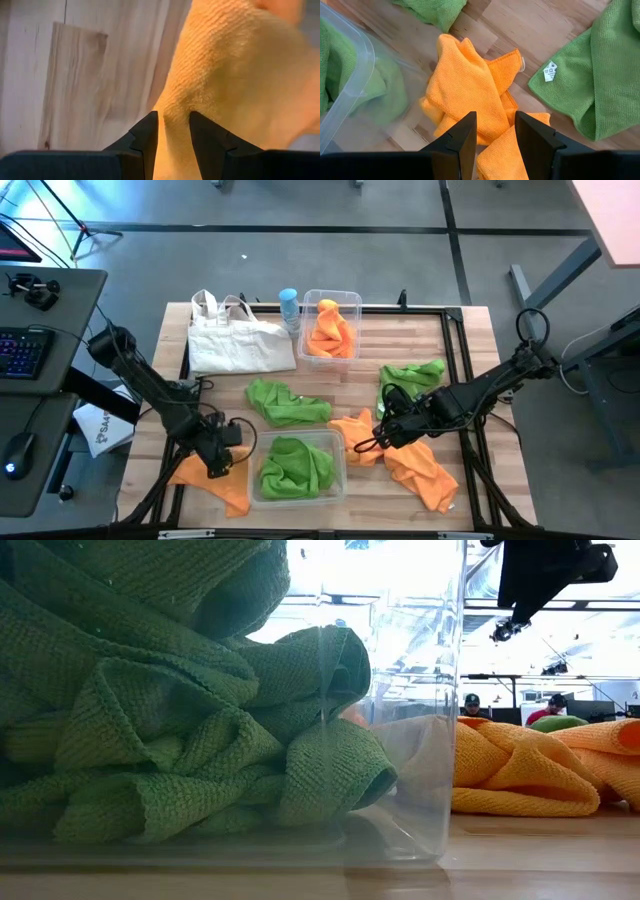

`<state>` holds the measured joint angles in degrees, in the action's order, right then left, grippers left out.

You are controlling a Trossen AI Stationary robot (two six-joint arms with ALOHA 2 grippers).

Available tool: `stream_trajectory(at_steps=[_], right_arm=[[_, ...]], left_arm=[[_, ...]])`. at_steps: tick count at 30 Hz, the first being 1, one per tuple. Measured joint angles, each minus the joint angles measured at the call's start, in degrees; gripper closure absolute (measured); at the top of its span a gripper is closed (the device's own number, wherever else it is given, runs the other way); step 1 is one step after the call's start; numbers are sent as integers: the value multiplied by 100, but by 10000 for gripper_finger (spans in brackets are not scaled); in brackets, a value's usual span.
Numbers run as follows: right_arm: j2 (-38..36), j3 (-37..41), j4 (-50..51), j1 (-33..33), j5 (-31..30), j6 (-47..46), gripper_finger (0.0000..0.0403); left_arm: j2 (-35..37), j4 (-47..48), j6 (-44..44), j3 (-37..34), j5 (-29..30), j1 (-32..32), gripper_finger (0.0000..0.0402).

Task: Sort microfiber towel by color & place in baskets
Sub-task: Put the orange microfiber cloth into the top transparent bin

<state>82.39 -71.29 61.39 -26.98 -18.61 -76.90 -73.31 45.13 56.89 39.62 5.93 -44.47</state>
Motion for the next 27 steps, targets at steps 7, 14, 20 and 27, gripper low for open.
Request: stream_trajectory(at_steps=[7, 14, 20, 27], right_arm=[[0, -1, 0, 0, -6, 4, 275], [0, -2, 4, 0, -24, 109, 275], [0, -4, 2, 0, -22, 231, 275], [0, -4, 2, 0, -20, 237, 275]], left_arm=[[-592, -450, -411, -2, -848, 4, 309], [-655, -898, -554, -2, -1391, 4, 394], [-241, -740, -71, -2, -1476, 0, 400], [646, 398, 456, 202, -1395, 0, 401]])
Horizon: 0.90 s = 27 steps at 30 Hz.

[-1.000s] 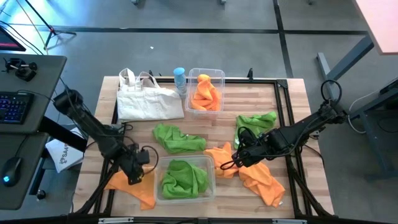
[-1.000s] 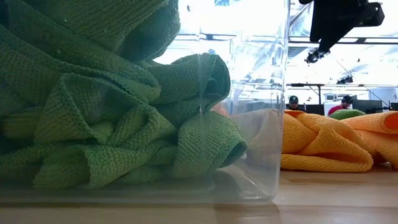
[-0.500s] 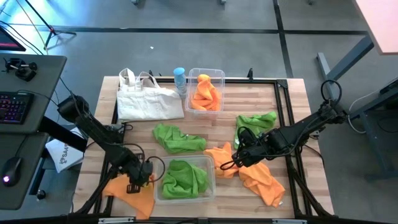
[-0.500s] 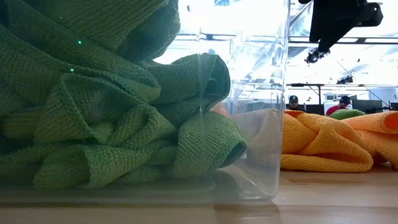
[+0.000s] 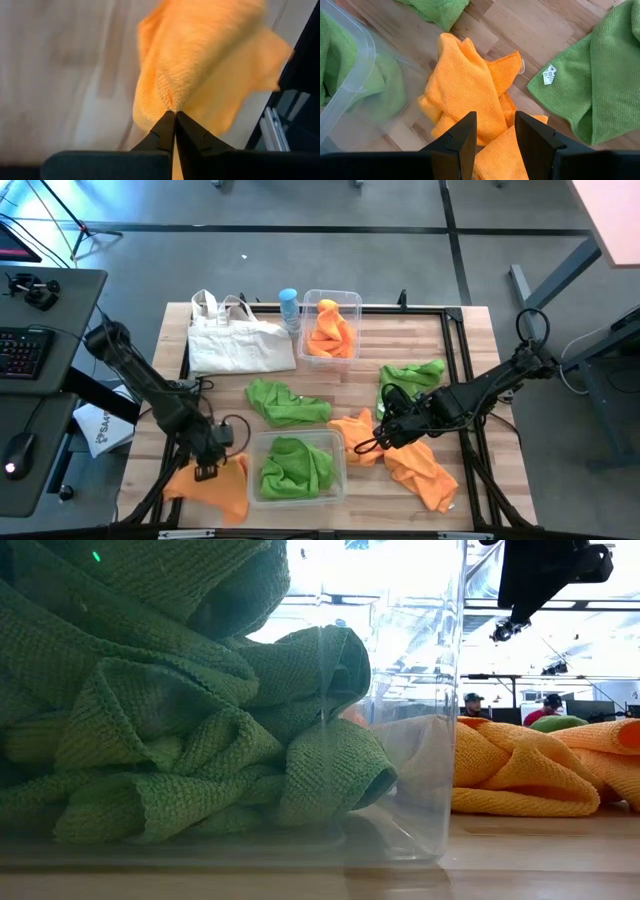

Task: Sort microfiber towel by color & place in baskets
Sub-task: Put the orange microfiber cloth into the top transparent bin

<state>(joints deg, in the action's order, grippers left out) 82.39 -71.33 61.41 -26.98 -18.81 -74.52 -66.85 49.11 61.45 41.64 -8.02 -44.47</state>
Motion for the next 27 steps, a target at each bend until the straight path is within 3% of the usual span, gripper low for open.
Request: stream_trajectory(at_steps=[3, 8, 17, 27], right_arm=[[0, 0, -2, 0, -42, 0, 275], [0, 0, -4, 0, -156, -2, 275], [2, -2, -7, 0, -327, 4, 275], [2, -2, 119, 0, -848, -396, 275]], left_arm=[[308, 853, 5, 311, 224, 0, 401], [720, 1953, 72, 923, 1085, 26, 401], [1180, 2865, -52, 2057, 2785, 323, 401], [1178, 3011, -2014, 3502, 4093, 1074, 401]])
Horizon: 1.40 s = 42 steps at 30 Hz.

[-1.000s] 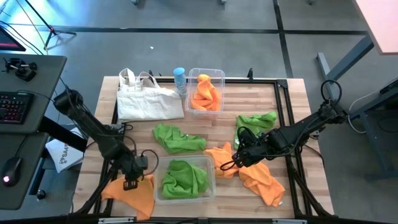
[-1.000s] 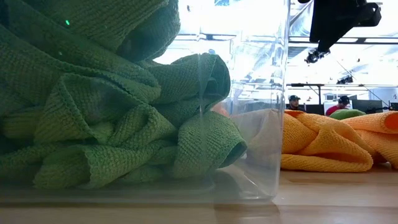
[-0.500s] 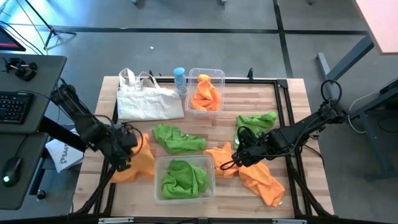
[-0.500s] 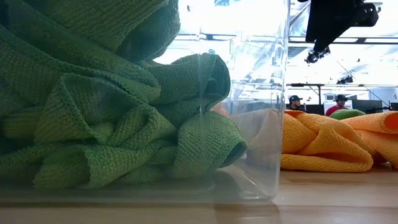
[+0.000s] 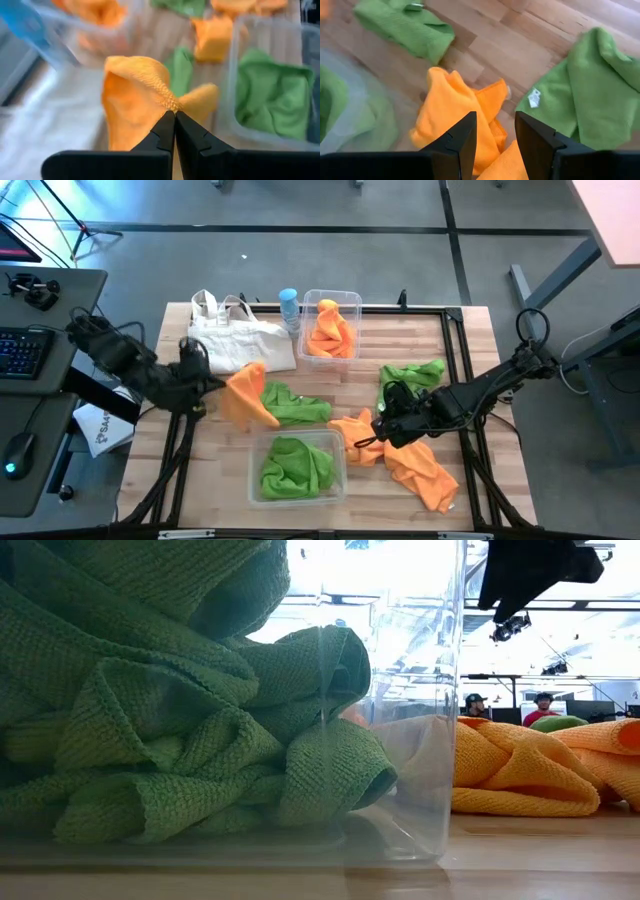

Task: Sort microfiber towel by color & place in baskets
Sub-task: Put the orange microfiber cloth into the top transparent bin

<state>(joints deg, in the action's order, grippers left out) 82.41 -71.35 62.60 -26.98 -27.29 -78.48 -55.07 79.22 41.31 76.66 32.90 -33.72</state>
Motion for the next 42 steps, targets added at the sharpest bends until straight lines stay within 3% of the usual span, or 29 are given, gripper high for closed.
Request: stream_trajectory(at_steps=[4, 8, 20, 24, 29, 42], right_arm=[[2, 0, 30, 0, 94, -256, 275], [2, 0, -46, -4, 98, 98, 279], [-30, -2, 114, 48, -219, 102, 396], [-29, -2, 145, 48, -257, 257, 398], [-31, -2, 174, 48, 59, 802, 402], [-526, -2, 981, 33, -186, 1647, 403]], left_arm=[[2, -110, -906, 430, 138, 556, 401], [-10, -870, -2096, 599, -1, 1300, 401], [-785, -3463, -5038, 610, -1982, 4051, 401], [-1211, -3974, -5303, 789, -2890, 4699, 401], [-1970, -3973, -5533, 1560, -3400, 5122, 401], [-3767, -3955, -5682, 3154, -3474, 5475, 401]])
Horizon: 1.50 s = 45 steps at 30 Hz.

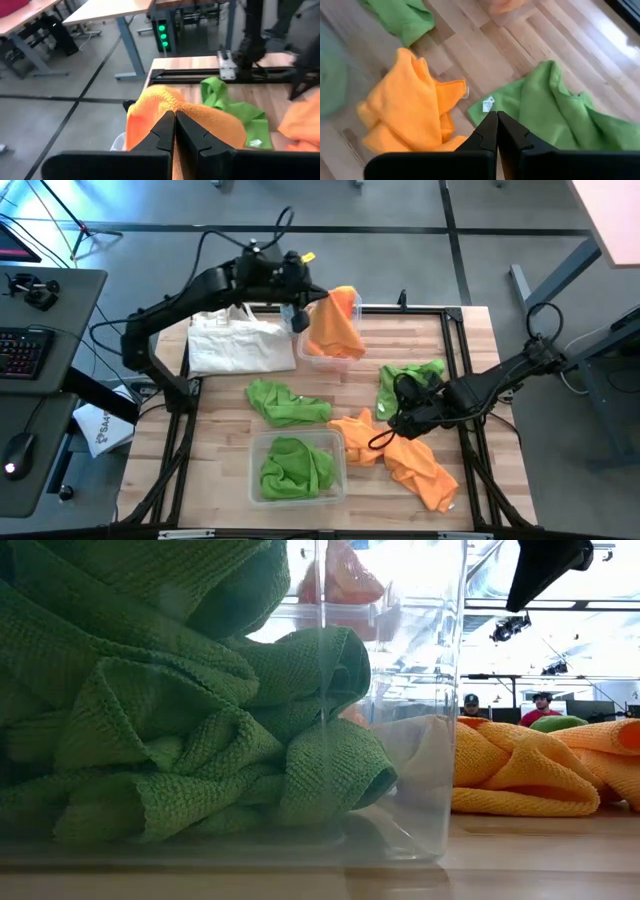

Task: Sort microfiber towel by color & place in baskets
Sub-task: Put the orange microfiber cloth into the top transparent bin

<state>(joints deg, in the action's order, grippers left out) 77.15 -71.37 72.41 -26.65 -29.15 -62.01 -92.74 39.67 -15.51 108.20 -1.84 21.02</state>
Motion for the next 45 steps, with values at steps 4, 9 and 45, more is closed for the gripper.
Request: stream_trajectory(at_steps=[4, 9, 45], right_arm=[[-108, 0, 25, -1, -17, 402, 403], [-119, 0, 115, -1, -132, 555, 403], [-119, 2, 161, -1, -232, 218, 403]], left_arm=[[-351, -13, 192, 122, 109, 211, 401], [-744, 524, 328, 120, 300, 492, 401], [-2848, 1156, -2062, 114, -15, 509, 401]])
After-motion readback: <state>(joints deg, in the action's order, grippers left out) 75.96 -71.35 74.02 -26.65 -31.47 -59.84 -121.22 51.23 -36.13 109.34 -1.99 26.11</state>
